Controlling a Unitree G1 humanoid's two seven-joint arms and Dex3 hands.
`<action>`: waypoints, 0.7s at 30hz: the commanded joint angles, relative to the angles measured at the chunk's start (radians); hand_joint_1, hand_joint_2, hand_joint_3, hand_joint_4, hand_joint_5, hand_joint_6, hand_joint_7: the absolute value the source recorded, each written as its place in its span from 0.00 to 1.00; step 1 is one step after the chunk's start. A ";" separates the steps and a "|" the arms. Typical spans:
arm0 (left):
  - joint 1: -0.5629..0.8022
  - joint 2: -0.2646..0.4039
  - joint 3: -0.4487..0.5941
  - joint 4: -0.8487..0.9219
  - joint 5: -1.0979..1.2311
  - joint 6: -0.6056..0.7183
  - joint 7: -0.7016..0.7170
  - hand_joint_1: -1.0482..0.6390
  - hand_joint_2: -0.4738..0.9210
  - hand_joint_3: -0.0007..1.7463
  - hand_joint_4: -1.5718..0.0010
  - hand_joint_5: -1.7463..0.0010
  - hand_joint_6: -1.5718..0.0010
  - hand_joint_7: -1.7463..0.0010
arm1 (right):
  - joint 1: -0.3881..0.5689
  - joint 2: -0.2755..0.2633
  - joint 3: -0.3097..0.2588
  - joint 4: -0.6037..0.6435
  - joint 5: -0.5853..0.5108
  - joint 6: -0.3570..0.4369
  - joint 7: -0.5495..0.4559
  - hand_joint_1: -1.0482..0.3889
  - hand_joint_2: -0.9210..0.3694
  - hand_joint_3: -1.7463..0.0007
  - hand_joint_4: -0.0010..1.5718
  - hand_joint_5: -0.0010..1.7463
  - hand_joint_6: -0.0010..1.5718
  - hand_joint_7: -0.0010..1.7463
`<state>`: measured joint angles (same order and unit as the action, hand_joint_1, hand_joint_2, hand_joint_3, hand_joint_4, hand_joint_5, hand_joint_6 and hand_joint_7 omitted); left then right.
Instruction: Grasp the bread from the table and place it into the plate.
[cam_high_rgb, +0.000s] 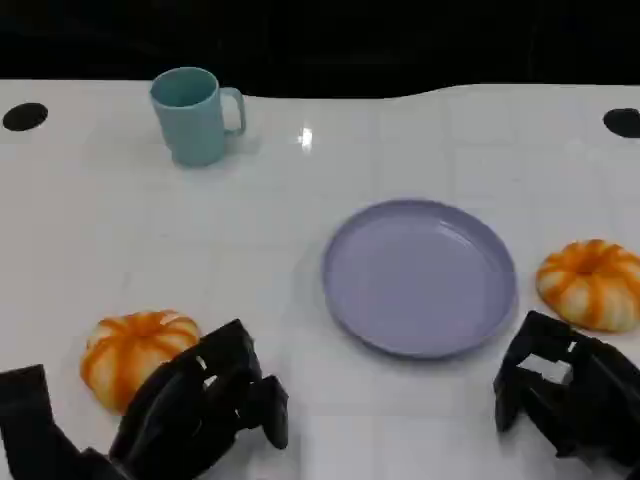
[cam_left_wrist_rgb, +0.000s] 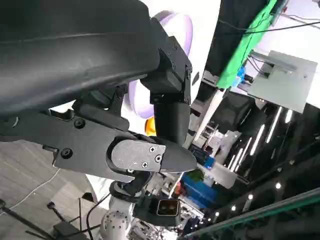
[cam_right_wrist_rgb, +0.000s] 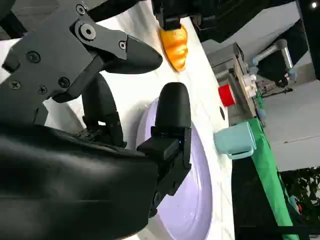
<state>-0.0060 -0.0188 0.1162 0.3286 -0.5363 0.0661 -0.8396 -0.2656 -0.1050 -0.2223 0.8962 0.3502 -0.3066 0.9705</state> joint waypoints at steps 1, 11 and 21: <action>0.001 0.014 0.003 -0.002 -0.003 0.003 -0.007 0.26 1.00 0.11 0.53 0.00 0.64 0.09 | 0.006 -0.015 -0.007 0.006 0.008 -0.003 0.010 0.42 0.42 0.40 0.40 0.96 0.36 0.87; 0.001 0.012 0.001 0.000 0.004 -0.013 -0.005 0.25 1.00 0.12 0.53 0.00 0.64 0.09 | 0.002 -0.013 -0.014 0.010 0.018 0.012 0.015 0.43 0.44 0.38 0.40 0.94 0.40 0.77; 0.003 0.012 0.001 -0.007 0.000 0.000 0.001 0.26 1.00 0.12 0.53 0.00 0.64 0.08 | 0.004 -0.012 -0.013 0.003 0.024 0.028 0.013 0.34 0.00 0.94 0.42 0.90 0.45 0.66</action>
<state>-0.0060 -0.0188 0.1156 0.3295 -0.5357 0.0647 -0.8393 -0.2666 -0.1044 -0.2289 0.8968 0.3724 -0.2759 0.9870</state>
